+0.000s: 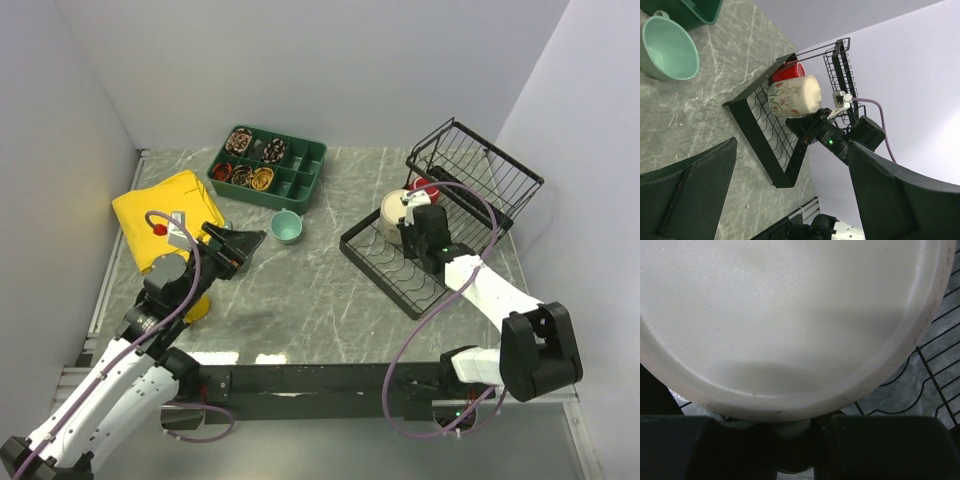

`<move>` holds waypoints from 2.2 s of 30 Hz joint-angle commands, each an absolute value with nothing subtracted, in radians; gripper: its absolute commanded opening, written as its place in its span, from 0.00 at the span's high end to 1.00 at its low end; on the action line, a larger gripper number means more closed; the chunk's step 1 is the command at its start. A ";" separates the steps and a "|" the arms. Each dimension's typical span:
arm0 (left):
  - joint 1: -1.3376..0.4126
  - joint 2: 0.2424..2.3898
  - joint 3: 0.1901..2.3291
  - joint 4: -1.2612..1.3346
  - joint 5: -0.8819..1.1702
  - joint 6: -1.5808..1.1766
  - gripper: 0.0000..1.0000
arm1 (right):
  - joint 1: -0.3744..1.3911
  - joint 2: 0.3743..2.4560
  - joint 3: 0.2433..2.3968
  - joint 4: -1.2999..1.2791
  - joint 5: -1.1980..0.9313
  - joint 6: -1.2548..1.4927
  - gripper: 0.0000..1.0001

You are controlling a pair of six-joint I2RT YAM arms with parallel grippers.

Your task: Load the cups into the dish rack

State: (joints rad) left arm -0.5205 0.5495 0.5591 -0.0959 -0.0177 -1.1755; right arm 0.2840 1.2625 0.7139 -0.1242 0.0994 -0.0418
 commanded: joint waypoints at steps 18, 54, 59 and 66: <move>-0.515 0.543 0.548 -0.098 -0.040 -1.189 0.04 | 0.291 1.385 0.785 0.190 0.207 -0.043 0.94; -0.515 0.548 0.554 -0.095 -0.032 -1.187 0.04 | 0.291 1.427 0.890 0.008 -0.092 -0.014 0.44; -0.514 0.548 0.549 -0.107 -0.034 -1.161 0.04 | 0.290 1.390 0.885 -0.015 -0.092 -0.049 0.44; -0.515 0.647 0.567 -0.118 0.006 -1.086 0.04 | 0.290 1.224 0.853 -0.084 -0.144 -0.172 0.43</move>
State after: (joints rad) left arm -0.5201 0.5888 0.5434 -0.1158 -0.0235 -1.1576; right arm 0.2855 1.3514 0.8436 -0.0612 -0.0948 -0.0769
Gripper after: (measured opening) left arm 0.966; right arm 0.566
